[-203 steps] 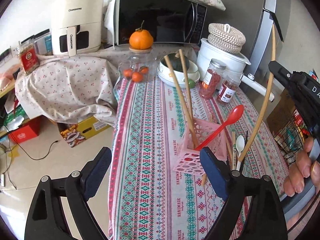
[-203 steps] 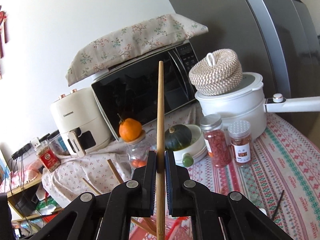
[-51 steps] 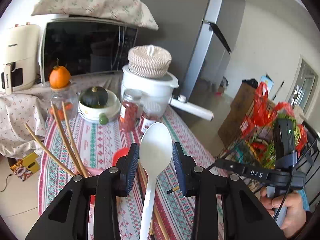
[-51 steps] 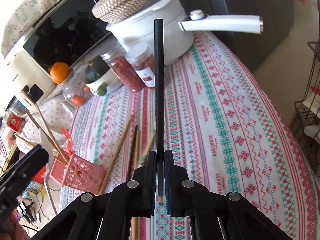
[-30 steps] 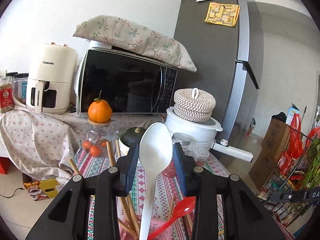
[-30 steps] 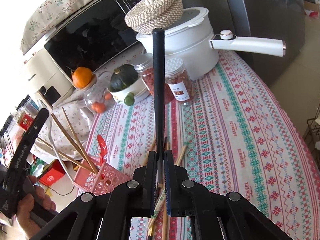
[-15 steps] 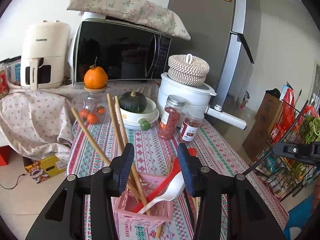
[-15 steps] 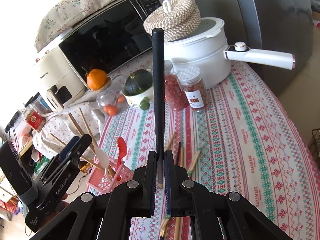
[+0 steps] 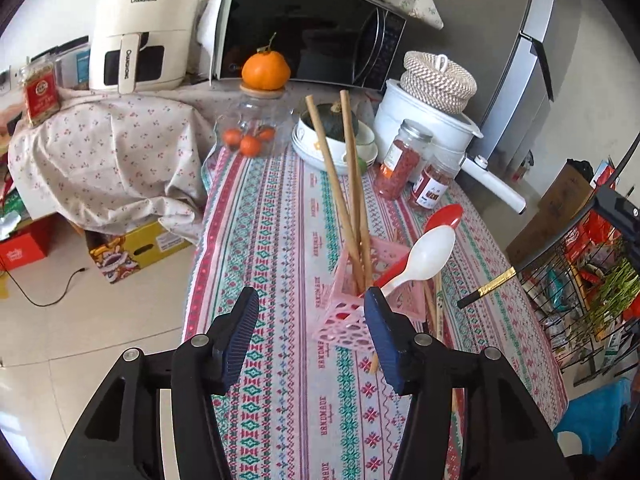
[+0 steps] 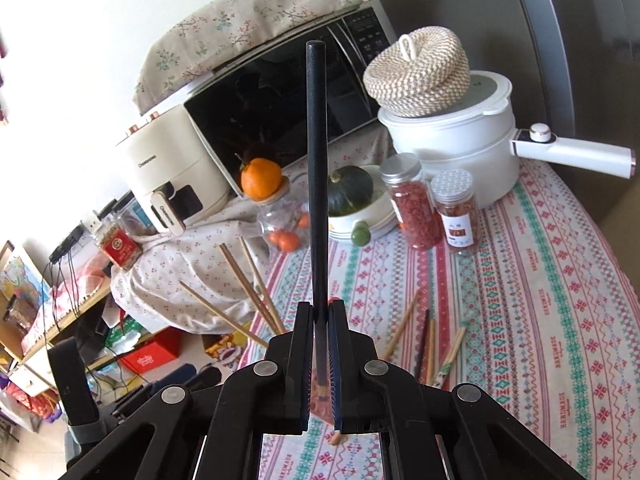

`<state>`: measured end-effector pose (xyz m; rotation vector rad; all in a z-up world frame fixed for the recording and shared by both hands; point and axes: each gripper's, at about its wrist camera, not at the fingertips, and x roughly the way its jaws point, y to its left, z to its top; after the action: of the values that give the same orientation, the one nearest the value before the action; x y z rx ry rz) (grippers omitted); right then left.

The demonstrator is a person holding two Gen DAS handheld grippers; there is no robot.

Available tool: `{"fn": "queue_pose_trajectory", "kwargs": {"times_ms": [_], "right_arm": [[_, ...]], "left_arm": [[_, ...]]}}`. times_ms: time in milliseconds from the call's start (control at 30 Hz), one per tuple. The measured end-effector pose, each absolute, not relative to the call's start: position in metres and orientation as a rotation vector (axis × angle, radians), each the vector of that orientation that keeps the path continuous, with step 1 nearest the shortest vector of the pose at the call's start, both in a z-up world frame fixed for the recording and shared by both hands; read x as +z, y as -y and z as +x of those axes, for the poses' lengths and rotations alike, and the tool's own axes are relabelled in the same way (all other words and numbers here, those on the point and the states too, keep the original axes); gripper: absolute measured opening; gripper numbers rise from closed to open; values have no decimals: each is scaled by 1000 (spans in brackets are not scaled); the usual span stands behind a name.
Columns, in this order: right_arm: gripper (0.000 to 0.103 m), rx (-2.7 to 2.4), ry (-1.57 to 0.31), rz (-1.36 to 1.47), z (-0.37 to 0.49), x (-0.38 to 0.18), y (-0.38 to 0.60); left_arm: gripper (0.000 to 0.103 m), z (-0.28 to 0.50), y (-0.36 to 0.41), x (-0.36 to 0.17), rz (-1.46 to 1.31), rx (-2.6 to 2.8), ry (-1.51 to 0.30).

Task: Organize utensils
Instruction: 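Place the white spoon in the basket with the left tool while the right tool carries the black chopstick, then lower the black chopstick into the pink basket and open the right tool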

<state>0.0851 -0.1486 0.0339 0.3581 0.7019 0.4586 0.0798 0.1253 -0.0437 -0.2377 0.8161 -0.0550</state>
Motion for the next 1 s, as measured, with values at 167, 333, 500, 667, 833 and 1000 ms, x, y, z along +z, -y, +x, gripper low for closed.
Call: {"fn": "queue_pose_trajectory", "kwargs": {"times_ms": [167, 333, 500, 667, 833, 1000], "right_arm": [[5, 491, -675, 374, 87, 36, 133], [5, 508, -638, 379, 92, 31, 116], [5, 511, -649, 333, 101, 19, 94], [5, 512, -661, 324, 113, 5, 81], [16, 577, -636, 340, 121, -2, 77], [50, 566, -605, 368, 115, 8, 97]], "left_arm": [[58, 77, -131, -53, -225, -58, -873], [58, 77, -132, -58, -216, -62, -902], [60, 78, -131, -62, -207, -67, -927], [61, 80, -127, -64, -203, -76, -942], [65, 83, -120, -66, -204, -90, -961], [75, 84, -109, -67, -185, -105, -971]]}}
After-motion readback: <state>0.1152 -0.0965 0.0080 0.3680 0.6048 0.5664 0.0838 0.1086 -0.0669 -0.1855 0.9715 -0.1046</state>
